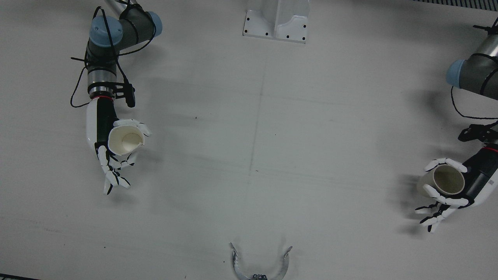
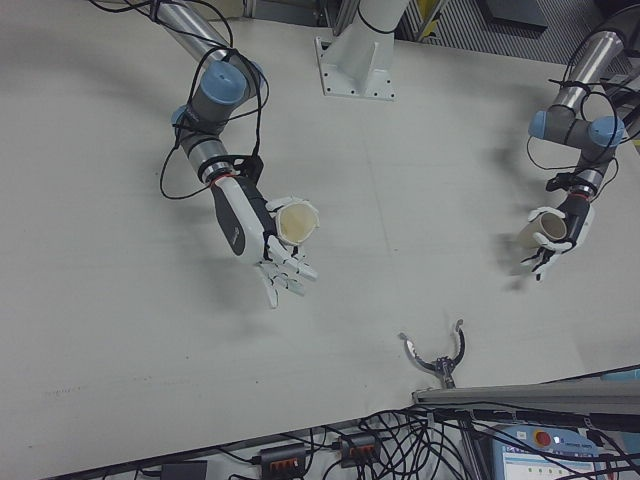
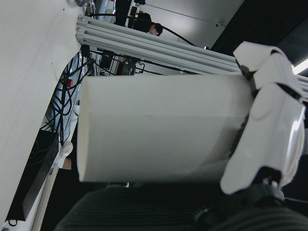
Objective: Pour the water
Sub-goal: 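Lift both cups and bring them toward each other, then tilt the right hand's cup over the left hand's cup to pour, then move both cups apart, left cup back toward its start spot, then lower the left hand's cup onto the table and hold the right cup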
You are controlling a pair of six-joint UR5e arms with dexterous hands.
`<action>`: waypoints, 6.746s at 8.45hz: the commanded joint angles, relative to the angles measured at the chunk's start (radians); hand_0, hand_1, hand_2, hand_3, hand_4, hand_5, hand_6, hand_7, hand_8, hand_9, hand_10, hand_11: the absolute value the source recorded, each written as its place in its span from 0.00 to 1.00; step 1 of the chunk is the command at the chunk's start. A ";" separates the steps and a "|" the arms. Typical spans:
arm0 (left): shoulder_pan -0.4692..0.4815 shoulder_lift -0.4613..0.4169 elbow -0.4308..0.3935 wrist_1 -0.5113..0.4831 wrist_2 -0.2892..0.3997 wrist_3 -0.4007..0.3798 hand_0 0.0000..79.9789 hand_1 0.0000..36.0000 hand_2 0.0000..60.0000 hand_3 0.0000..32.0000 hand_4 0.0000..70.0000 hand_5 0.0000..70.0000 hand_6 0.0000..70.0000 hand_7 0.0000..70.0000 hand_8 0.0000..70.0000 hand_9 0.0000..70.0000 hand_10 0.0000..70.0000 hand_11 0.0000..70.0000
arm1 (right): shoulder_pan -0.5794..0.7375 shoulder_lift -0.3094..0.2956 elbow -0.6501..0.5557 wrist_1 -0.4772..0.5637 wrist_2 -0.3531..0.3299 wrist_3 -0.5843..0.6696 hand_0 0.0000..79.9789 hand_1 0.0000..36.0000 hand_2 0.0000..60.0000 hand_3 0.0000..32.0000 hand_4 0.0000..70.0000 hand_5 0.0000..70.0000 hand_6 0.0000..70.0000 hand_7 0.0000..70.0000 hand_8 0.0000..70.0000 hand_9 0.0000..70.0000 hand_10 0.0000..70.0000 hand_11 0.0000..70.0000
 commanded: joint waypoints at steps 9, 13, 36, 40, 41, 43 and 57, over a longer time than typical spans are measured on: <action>0.241 -0.430 -0.001 0.273 -0.008 0.109 1.00 1.00 1.00 0.00 1.00 1.00 0.20 0.17 0.07 0.01 0.18 0.31 | -0.105 0.085 0.331 -0.174 -0.098 -0.558 1.00 1.00 0.70 0.00 0.12 0.26 0.73 0.79 0.17 0.14 0.00 0.00; 0.270 -0.435 -0.012 0.271 -0.025 0.117 1.00 1.00 1.00 0.00 1.00 1.00 0.20 0.16 0.07 0.01 0.18 0.31 | -0.103 0.178 0.388 -0.385 -0.202 -0.977 1.00 1.00 0.97 0.00 0.09 0.28 0.68 0.66 0.14 0.11 0.00 0.00; -0.160 0.202 0.181 -0.181 -0.080 -0.008 1.00 1.00 0.38 0.00 0.93 1.00 0.19 0.11 0.08 0.00 0.18 0.31 | 0.122 -0.110 0.408 -0.396 -0.020 -0.067 0.70 0.85 0.86 0.00 0.22 0.20 0.56 0.56 0.26 0.28 0.00 0.00; -0.158 0.228 0.224 -0.261 -0.077 -0.009 1.00 1.00 0.58 0.00 0.90 1.00 0.19 0.12 0.08 0.00 0.17 0.31 | 0.117 -0.102 0.400 -0.397 -0.019 -0.071 0.71 0.88 0.86 0.00 0.22 0.21 0.56 0.57 0.26 0.28 0.00 0.00; -0.158 0.228 0.224 -0.264 -0.077 -0.008 1.00 1.00 0.06 0.00 0.83 0.06 0.16 0.10 0.07 0.00 0.15 0.28 | 0.117 -0.102 0.400 -0.397 -0.019 -0.071 0.71 0.88 0.87 0.00 0.22 0.21 0.56 0.57 0.26 0.28 0.00 0.00; -0.158 0.231 0.232 -0.281 -0.077 -0.006 1.00 1.00 0.00 0.00 0.20 0.00 0.10 0.04 0.03 0.00 0.12 0.25 | 0.116 -0.102 0.399 -0.397 -0.019 -0.071 0.71 0.88 0.87 0.00 0.23 0.21 0.57 0.57 0.25 0.27 0.00 0.00; -0.276 0.233 0.263 -0.323 -0.071 0.002 1.00 0.60 0.00 0.00 0.06 0.00 0.00 0.00 0.00 0.00 0.03 0.09 | 0.180 -0.142 0.335 -0.385 -0.055 -0.041 0.71 0.88 0.83 0.00 0.17 0.21 0.55 0.57 0.25 0.27 0.00 0.00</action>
